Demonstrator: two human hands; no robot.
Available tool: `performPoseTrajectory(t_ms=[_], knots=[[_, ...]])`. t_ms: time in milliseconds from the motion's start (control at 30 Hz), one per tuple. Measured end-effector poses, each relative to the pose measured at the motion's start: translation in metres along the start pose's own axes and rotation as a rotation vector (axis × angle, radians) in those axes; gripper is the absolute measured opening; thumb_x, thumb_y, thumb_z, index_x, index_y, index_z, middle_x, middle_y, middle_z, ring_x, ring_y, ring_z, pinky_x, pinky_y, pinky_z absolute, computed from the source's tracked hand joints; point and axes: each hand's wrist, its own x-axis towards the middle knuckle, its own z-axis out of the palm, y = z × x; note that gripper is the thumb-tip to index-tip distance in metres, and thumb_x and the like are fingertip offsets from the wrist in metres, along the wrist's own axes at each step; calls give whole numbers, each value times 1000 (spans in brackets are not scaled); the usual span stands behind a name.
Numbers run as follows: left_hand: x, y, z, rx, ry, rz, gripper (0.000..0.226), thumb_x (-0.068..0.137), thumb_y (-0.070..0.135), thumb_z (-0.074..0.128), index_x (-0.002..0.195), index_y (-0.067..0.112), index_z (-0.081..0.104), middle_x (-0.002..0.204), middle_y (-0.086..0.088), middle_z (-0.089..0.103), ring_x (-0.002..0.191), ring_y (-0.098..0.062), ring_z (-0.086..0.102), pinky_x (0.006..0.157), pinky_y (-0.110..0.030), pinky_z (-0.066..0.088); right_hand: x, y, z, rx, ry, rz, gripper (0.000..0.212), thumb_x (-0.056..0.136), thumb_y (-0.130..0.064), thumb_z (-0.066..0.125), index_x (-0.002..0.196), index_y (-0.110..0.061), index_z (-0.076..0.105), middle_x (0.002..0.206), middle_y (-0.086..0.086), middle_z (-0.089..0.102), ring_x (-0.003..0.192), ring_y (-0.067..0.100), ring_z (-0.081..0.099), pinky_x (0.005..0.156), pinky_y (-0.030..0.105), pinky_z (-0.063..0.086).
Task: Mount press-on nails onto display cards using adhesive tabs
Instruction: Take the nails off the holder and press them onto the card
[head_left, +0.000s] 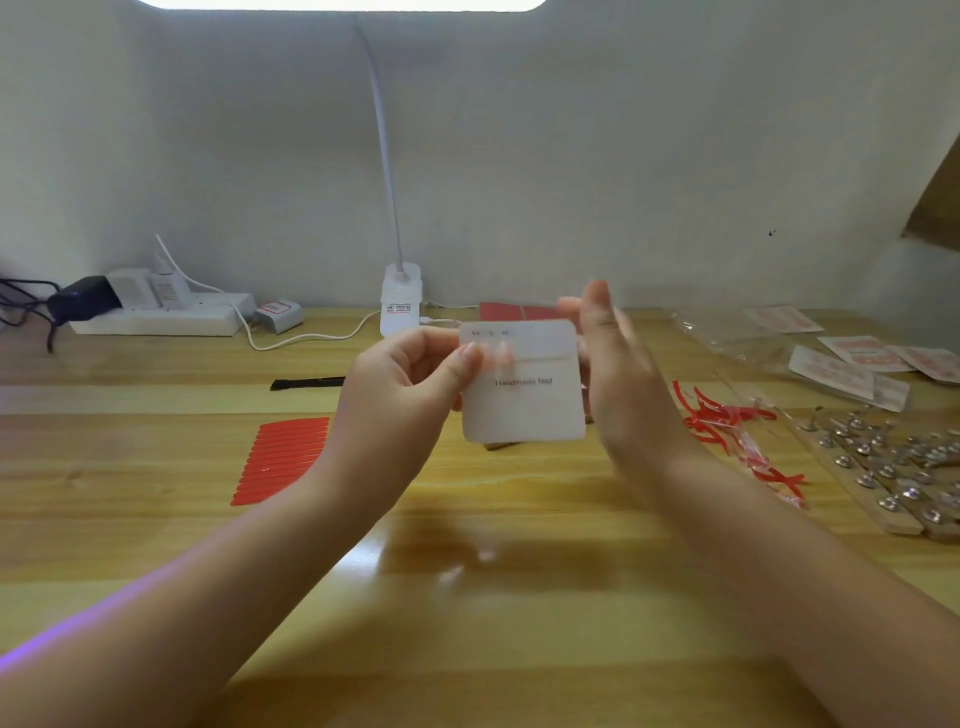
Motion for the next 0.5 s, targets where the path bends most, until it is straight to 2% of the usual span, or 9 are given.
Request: performPoseTrajectory(t_ms=[67,133,200,267,333,400,500], knots=[[0,-3,-1,61,-48,-41,20,90,18,66,102,34,65,83,-4,74,75,-9,68,67,-23,52,9,6,-9,-53,122,-19,56,91,-70,28,108,-25,58,77,-3,70,62,7,66,55,26,51],[-2,-7,0,199,-101,-25,24,90,18,66,99,39,65,77,-3,70,67,-7,61,65,-21,47,17,12,-21,-123,212,-57,44,101,-52,33,90,-19,61,60,-4,63,49,5,56,54,30,45],[-5,-12,3,377,-150,12,24,88,18,67,92,41,65,65,6,65,57,-2,52,57,-14,39,20,21,-30,-306,225,-143,41,100,-38,43,74,-13,61,52,0,58,45,4,51,53,36,44],[-10,-16,6,490,-206,-18,19,86,20,67,88,39,64,64,9,64,57,0,53,56,-13,40,19,32,-34,-504,180,-235,36,93,-29,53,60,-15,57,49,-3,57,44,7,49,48,36,41],[-13,-20,8,578,-260,-78,13,85,24,65,89,36,64,67,10,64,64,-1,57,63,-23,46,17,41,-33,-667,137,-271,32,86,-27,60,55,-19,55,45,-8,51,43,8,44,46,27,33],[-14,-24,9,679,-297,-119,10,85,30,64,94,35,63,74,9,63,71,-4,58,68,-32,50,17,48,-30,-776,112,-280,28,81,-29,64,56,-18,59,47,-8,51,46,8,46,46,24,33],[-18,-25,8,851,-324,-124,13,85,41,60,98,37,60,80,14,60,76,-1,56,64,-28,47,16,56,-27,-869,64,-284,23,81,-32,66,60,-24,59,47,-14,49,48,5,47,47,21,29]])
